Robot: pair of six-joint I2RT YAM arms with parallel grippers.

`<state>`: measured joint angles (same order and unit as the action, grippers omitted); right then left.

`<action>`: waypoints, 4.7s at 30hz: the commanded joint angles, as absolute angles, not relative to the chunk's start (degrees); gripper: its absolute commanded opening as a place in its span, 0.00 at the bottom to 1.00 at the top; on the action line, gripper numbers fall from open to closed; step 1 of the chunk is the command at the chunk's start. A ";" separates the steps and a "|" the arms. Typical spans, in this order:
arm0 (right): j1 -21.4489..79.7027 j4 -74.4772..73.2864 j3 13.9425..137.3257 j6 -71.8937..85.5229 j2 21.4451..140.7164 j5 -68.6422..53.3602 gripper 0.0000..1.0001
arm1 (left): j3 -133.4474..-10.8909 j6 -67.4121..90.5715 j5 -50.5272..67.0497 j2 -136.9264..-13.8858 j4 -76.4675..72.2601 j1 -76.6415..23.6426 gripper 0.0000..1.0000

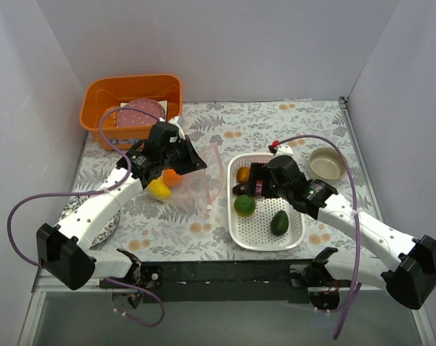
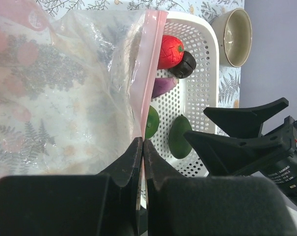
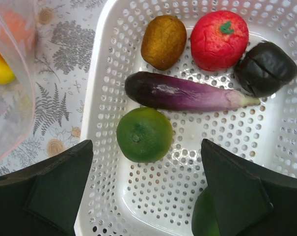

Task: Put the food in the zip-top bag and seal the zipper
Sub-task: Place the fake fruit in the zipper food storage bag, then pick up the fake fruit from the bin, then place the fake fruit in the zipper food storage bag.

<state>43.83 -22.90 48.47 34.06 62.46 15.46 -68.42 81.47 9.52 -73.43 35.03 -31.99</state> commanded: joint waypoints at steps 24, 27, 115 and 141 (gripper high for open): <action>43.68 -44.04 43.34 46.14 65.83 19.16 0.96 | -63.28 77.17 13.72 -70.40 29.44 -31.73 0.00; 43.77 -43.59 42.28 46.67 65.30 20.03 0.93 | -63.46 76.38 12.31 -70.31 29.88 -31.73 0.00; 44.56 -3.78 60.56 30.94 78.74 -14.33 0.29 | -66.27 78.05 15.47 -71.63 32.87 -30.23 0.00; 44.56 -6.15 64.34 29.44 84.90 -11.43 0.66 | -67.67 80.33 16.26 -70.93 32.52 -30.23 0.00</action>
